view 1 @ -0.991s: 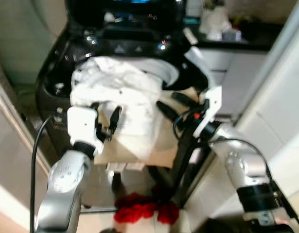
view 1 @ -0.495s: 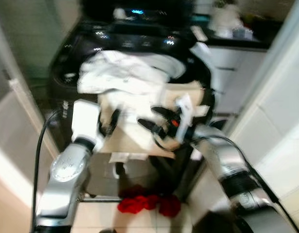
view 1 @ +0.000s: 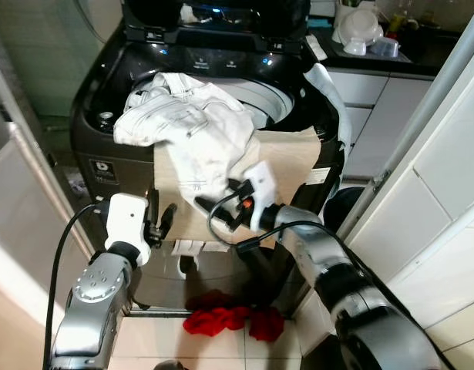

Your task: Clothes washing

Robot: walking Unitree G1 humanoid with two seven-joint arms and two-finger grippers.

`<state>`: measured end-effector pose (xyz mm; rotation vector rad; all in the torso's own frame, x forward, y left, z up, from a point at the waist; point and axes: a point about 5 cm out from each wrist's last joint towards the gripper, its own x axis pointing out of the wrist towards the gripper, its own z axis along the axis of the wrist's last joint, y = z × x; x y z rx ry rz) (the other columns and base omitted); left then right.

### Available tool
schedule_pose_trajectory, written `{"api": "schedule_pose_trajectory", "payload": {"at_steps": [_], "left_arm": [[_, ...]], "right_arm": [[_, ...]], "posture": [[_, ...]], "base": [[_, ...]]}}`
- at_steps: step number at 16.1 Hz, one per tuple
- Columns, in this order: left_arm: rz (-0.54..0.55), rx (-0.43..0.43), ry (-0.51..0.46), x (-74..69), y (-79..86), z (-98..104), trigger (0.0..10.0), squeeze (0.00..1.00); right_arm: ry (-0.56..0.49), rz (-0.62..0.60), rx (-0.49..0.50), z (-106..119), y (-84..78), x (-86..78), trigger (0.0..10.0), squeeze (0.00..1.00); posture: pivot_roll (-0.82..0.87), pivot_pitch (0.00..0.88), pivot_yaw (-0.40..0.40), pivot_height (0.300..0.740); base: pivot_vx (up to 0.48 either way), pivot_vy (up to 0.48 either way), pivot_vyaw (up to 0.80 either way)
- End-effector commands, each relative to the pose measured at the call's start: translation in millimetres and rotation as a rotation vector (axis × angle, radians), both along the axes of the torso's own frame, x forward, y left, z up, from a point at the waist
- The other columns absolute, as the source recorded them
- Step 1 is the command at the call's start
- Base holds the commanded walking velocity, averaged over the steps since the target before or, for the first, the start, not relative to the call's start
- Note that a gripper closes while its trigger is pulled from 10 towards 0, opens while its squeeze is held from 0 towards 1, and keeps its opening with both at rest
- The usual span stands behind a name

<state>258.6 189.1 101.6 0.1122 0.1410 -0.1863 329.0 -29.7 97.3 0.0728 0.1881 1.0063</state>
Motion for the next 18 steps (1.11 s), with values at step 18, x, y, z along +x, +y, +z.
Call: {"api": "schedule_pose_trajectory", "payload": {"at_steps": [18], "left_arm": [[-0.032,-0.009,-0.106,8.1,-24.3,24.1,10.0,0.00]], "right_arm": [[-0.719,-0.730,-0.096,152.9,-48.6,77.6,10.0,0.02]], "posture": [[0.10,0.000,-0.092,0.740]], "base": [[0.000,0.000,0.00]]}}
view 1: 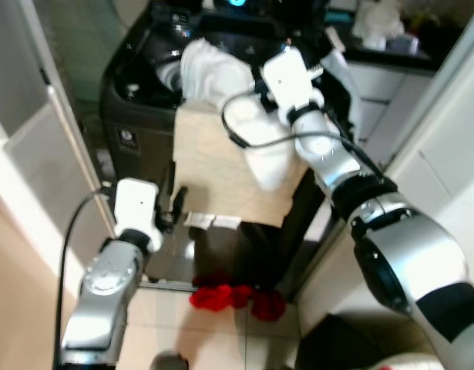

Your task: Clothes washing

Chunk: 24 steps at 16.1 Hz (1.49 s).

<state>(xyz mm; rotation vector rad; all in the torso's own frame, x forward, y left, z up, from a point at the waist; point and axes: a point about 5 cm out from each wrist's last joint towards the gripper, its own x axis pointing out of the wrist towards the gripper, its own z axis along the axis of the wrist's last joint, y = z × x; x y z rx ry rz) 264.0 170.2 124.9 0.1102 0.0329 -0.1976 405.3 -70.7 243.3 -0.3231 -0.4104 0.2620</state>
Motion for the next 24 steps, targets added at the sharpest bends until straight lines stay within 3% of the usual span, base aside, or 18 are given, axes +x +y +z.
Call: {"api": "schedule_pose_trajectory", "payload": {"at_steps": [1,3,4,7,9,10,13,17,21,23,24], "left_arm": [[-0.007,0.013,0.008,2.8,-4.7,-0.2,10.0,0.00],[0.023,0.030,0.023,3.4,-2.3,-4.1,10.0,0.00],[0.034,0.048,0.023,3.6,-2.7,-4.9,10.0,0.00],[0.042,0.033,0.024,5.5,-4.9,-5.4,10.0,0.00],[0.041,0.025,0.014,8.0,-5.2,-3.6,10.0,0.00],[0.041,0.019,0.012,8.9,-5.1,-3.1,10.0,0.00],[0.031,0.024,0.013,11.1,-7.4,-3.2,10.0,0.00],[0.043,0.027,-0.008,13.9,-7.7,-0.6,10.0,0.00],[0.049,0.039,-0.011,14.2,-7.8,-1.1,10.0,0.00],[0.045,0.041,-0.012,14.6,-7.8,-0.9,10.0,0.00],[0.039,0.049,-0.013,16.4,-7.7,-0.5,10.0,0.00]], "right_arm": [[0.061,0.072,0.175,2.3,-8.1,1.3,10.0,0.02],[0.162,0.168,0.356,-18.9,-14.2,-4.0,10.0,0.00],[0.169,0.185,0.379,-32.5,-18.8,-11.3,10.0,0.00],[0.183,0.198,0.393,-66.0,-32.3,-33.8,10.0,0.00],[0.286,0.160,0.392,-103.0,-49.7,-51.0,10.0,0.01],[0.307,0.153,0.386,-110.3,-52.1,-56.1,10.0,0.01],[0.335,0.154,0.384,-115.4,-51.1,-62.3,10.0,0.02],[0.392,0.172,0.366,-124.4,-47.8,-67.4,10.0,0.02],[0.442,0.096,0.368,-138.9,-59.6,-71.4,10.0,0.03],[0.463,0.052,0.422,-144.7,-66.8,-73.1,10.0,0.03],[0.484,-0.029,0.458,-155.6,-79.0,-77.7,10.0,0.03]], "posture": [[0.09,0.000,-0.092,0.740],[0.08,0.000,-0.091,0.740],[0.07,0.000,-0.090,0.740],[0.05,0.000,-0.079,0.740],[0.03,0.000,-0.065,0.740],[0.03,0.000,-0.065,0.740],[0.02,0.000,-0.055,0.740],[0.03,0.000,-0.058,0.740],[0.03,0.000,-0.059,0.740],[0.03,0.000,-0.054,0.740],[0.02,0.000,-0.044,0.740]], "base": [[0.000,0.000,0.00],[0.000,0.000,0.00],[0.000,0.000,0.00],[0.000,0.000,0.00],[0.000,0.000,0.00],[0.000,0.000,0.00],[0.000,0.480,0.00],[0.000,0.000,0.00],[0.000,0.000,0.00],[0.000,0.000,0.00],[0.000,0.000,0.00]]}}
